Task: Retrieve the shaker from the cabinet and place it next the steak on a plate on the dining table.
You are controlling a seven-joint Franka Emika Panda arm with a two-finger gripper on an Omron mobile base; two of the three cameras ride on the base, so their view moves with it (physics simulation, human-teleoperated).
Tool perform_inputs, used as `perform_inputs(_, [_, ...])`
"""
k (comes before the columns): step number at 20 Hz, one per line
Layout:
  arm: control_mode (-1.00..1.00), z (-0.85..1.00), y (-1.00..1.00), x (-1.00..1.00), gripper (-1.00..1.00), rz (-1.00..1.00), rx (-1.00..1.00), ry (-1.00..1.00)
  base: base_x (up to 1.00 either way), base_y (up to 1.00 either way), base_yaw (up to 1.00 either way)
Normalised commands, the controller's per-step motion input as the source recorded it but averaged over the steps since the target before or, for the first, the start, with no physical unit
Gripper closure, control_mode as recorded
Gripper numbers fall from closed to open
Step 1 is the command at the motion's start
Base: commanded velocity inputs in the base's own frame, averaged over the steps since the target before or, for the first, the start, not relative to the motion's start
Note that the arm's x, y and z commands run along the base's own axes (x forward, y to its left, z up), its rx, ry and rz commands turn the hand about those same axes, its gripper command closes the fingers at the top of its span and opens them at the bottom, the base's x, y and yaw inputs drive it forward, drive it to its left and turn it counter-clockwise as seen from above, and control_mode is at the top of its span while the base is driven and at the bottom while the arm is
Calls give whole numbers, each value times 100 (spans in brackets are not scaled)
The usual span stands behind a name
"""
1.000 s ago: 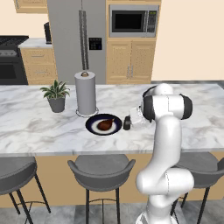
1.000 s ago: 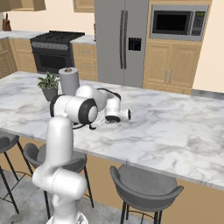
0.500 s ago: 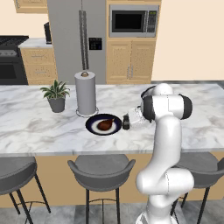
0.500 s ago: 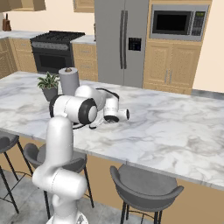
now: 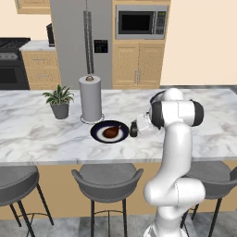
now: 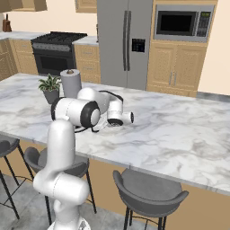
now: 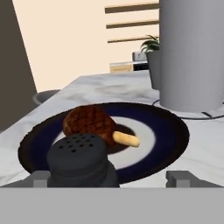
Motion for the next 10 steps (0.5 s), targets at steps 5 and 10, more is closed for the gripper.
perform_inputs(5, [-100,0,-25,0,-100,0,1,0,0,0,0])
perform_inputs(10, [-100,0,-26,0,-100,0,3,0,0,0,0])
